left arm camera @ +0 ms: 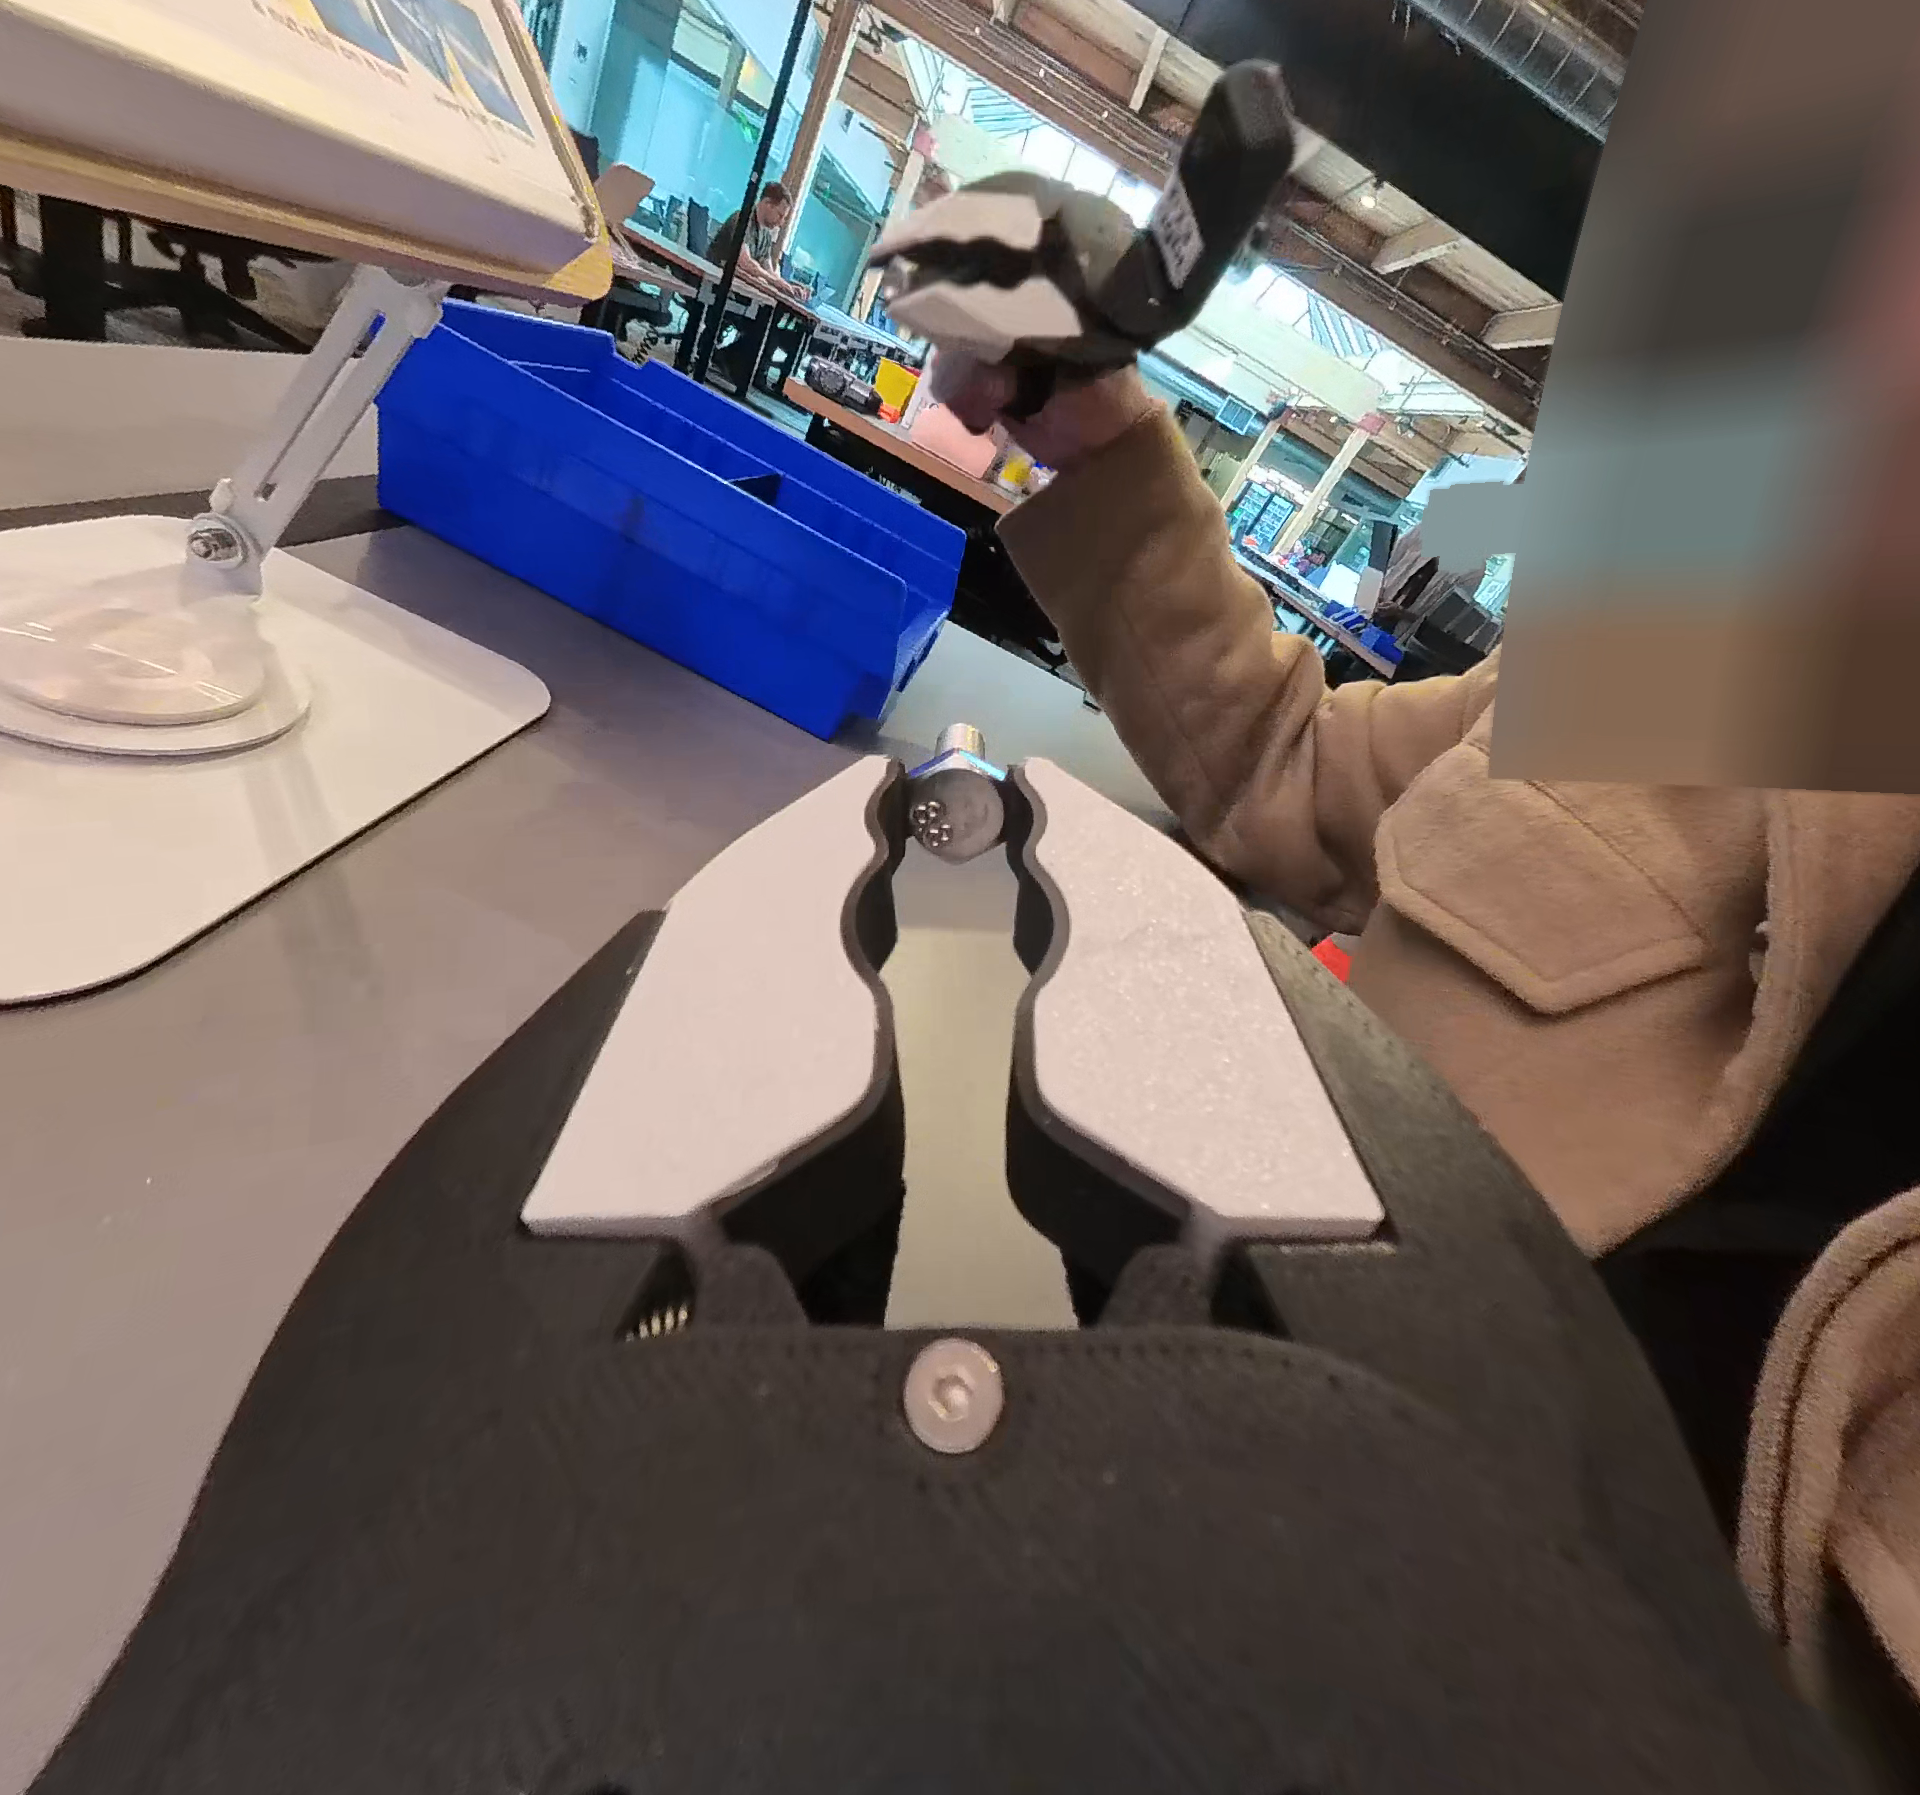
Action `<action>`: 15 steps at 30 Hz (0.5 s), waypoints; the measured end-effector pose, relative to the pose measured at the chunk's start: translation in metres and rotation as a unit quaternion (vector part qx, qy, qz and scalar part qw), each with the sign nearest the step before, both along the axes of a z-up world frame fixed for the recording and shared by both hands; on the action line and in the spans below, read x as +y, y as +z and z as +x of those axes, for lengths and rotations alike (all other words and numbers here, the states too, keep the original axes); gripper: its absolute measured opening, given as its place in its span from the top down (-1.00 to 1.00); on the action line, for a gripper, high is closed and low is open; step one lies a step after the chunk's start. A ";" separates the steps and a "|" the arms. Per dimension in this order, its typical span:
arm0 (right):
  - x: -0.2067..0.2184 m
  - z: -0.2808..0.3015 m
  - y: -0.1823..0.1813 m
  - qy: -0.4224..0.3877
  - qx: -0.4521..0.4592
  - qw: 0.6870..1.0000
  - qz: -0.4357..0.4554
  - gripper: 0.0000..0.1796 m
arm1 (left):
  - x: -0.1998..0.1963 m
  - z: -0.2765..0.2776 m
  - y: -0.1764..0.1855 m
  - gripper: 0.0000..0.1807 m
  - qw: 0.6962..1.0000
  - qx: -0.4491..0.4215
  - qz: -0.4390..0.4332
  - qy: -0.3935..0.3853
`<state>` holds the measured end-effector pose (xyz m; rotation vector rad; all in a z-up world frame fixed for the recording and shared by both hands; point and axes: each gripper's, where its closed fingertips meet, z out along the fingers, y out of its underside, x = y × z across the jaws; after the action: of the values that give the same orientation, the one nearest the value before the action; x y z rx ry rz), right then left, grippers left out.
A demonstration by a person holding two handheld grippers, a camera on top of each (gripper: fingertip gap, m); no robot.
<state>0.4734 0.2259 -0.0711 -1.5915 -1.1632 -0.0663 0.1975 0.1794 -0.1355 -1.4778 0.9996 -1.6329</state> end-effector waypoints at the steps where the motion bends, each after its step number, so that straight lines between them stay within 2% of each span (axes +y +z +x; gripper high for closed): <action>1: 0.002 0.011 -0.013 -0.010 -0.022 0.999 -0.021 0.79 | 0.000 0.000 0.000 0.80 1.000 -0.001 -0.001 -0.002; 6: -0.001 0.026 -0.091 -0.007 -0.085 0.980 -0.178 0.79 | -0.001 0.001 -0.003 0.80 1.000 0.002 -0.002 -0.004; 9: 0.001 0.032 -0.133 -0.014 -0.125 0.963 -0.238 0.80 | -0.001 0.002 -0.005 0.80 1.000 0.010 0.003 -0.003; 15: 0.002 0.046 -0.183 -0.032 -0.164 0.937 -0.306 0.79 | -0.001 0.002 -0.004 0.80 1.000 0.008 0.001 -0.004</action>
<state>0.5199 0.2281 -0.2538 -2.2308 -1.4818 -0.0085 0.1990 0.1787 -0.1400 -1.4892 1.0154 -1.6279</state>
